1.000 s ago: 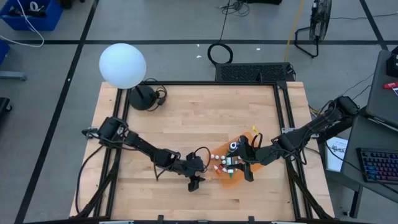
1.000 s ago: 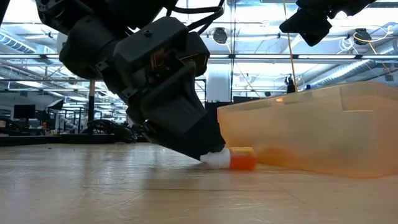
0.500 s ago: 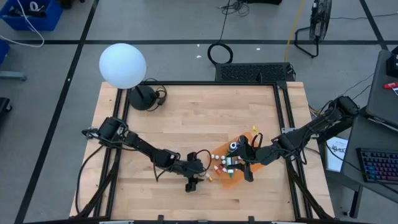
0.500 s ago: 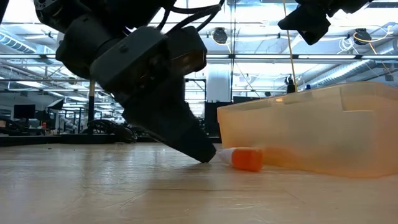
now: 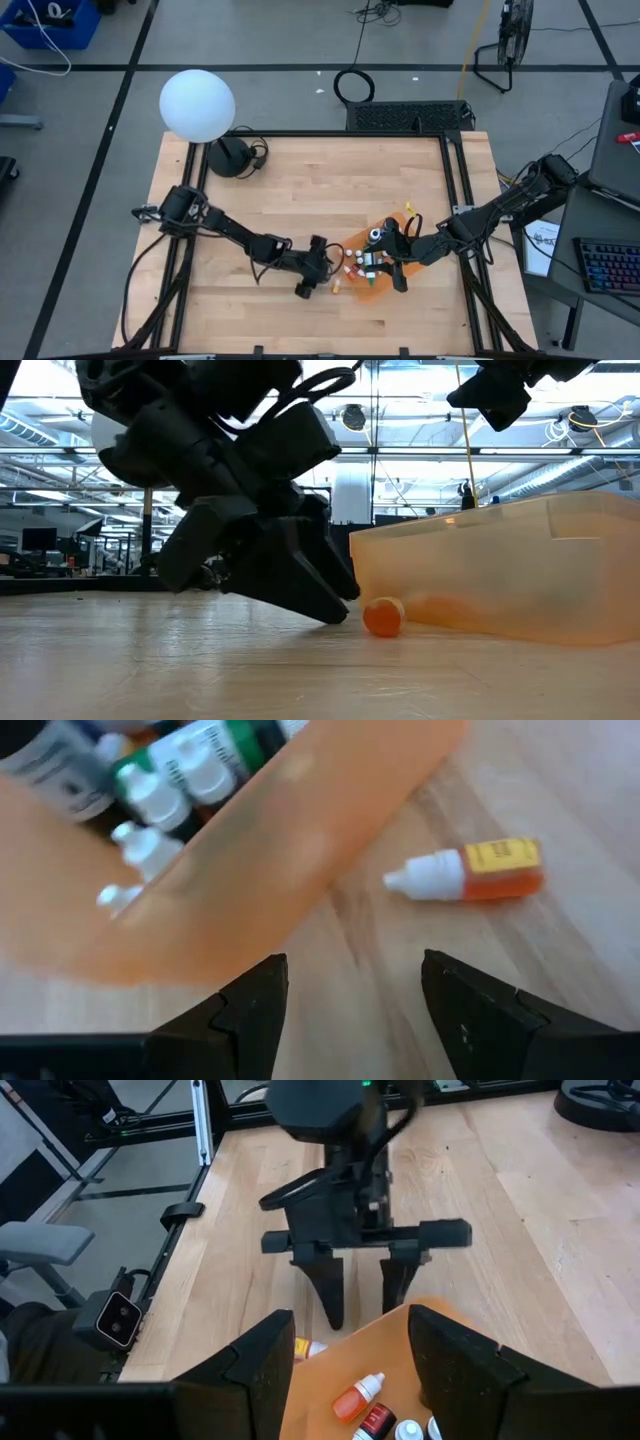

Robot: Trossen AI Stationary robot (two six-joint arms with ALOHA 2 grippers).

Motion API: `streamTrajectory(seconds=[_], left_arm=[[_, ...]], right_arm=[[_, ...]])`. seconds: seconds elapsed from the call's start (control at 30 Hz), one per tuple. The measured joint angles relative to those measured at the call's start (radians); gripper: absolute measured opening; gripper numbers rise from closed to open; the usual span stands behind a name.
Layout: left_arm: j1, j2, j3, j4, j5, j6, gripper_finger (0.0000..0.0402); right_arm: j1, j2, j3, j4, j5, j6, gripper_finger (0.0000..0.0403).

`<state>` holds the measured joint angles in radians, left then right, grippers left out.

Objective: Pick & Place food coloring
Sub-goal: Put the small yellow food coloring bottle into the orange bin

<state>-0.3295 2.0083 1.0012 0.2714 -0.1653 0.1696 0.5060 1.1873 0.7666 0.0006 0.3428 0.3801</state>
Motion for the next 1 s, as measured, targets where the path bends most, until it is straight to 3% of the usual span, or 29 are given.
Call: streamTrajectory(seconds=[0.27,0.47,0.57,0.73,1.0], left_arm=[[0.005,0.002,-0.001,0.038,0.217,0.057,0.0234],[-0.015,0.002,-0.001,0.09,0.272,-0.009,0.0234],[-0.028,0.002,-0.001,0.144,0.285,-0.115,0.0234],[-0.035,0.005,-0.001,0.196,0.243,-0.349,0.0234],[-0.071,0.005,0.021,0.131,0.076,-0.56,0.0234]], right_arm=[[0.0,0.0,0.0,0.0,0.0,-0.001,0.0187],[0.0,0.0,0.0,0.0,0.0,-0.004,0.0187],[0.0,0.0,0.0,0.0,0.0,-0.004,0.0187],[0.0,0.0,0.0,0.002,0.0,-0.004,0.0187],[0.0,0.0,0.0,0.021,0.0,-0.004,0.0187]])
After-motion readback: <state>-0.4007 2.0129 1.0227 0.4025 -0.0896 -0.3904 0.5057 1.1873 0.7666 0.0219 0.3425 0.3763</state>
